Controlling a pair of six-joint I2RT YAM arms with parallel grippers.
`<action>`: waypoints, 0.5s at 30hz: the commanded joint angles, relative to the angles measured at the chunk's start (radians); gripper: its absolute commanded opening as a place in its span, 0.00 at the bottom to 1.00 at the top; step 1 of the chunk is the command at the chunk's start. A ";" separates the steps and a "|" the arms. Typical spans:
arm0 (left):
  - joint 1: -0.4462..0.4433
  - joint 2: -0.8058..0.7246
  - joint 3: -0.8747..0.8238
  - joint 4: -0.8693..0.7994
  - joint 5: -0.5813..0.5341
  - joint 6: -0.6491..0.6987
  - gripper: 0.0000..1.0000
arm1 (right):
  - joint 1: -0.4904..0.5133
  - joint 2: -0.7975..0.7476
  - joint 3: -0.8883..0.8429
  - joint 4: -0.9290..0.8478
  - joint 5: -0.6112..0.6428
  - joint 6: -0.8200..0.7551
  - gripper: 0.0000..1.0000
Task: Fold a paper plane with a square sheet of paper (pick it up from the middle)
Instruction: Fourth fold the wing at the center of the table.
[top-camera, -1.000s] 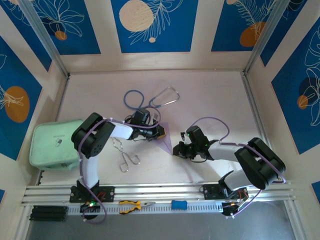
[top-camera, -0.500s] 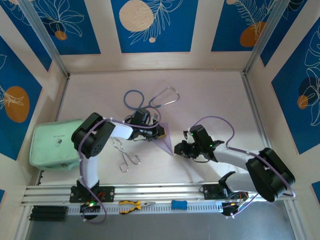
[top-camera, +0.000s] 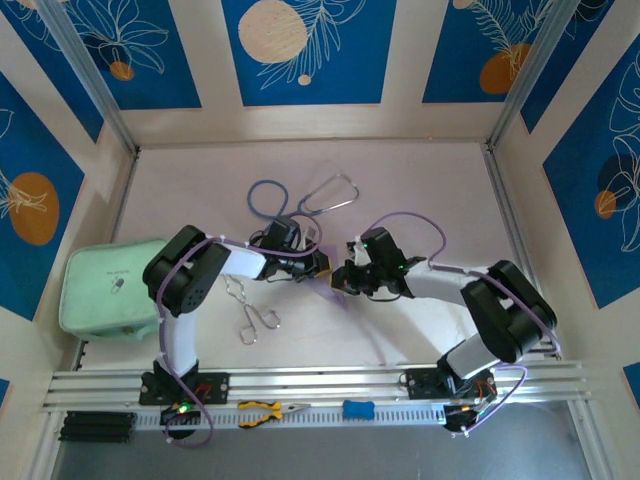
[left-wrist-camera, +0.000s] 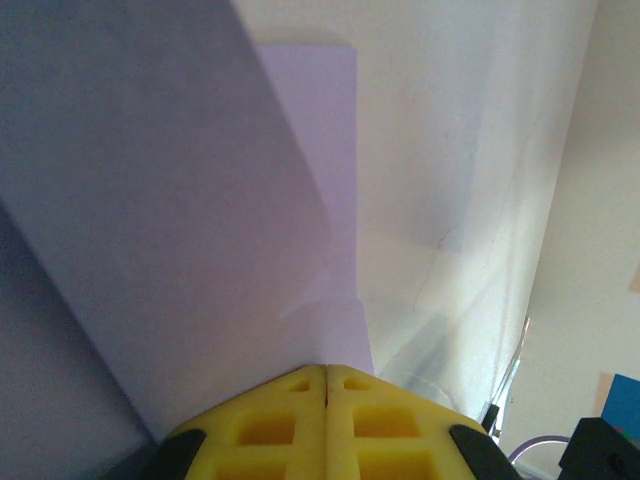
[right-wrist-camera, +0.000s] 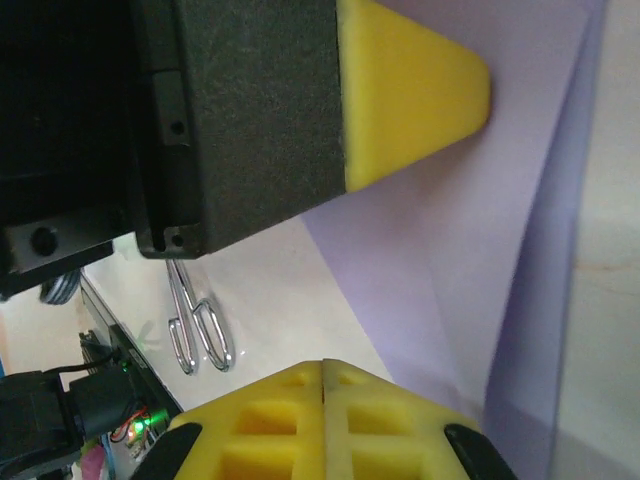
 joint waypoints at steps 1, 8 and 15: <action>0.003 0.031 -0.023 -0.035 -0.018 0.007 0.01 | 0.014 0.046 0.031 -0.019 0.007 0.000 0.06; 0.003 0.031 -0.023 -0.032 -0.015 0.006 0.01 | 0.022 0.109 0.050 -0.050 0.047 -0.011 0.06; 0.005 0.031 -0.026 -0.034 -0.016 0.007 0.01 | 0.020 0.108 -0.003 -0.036 0.049 0.001 0.06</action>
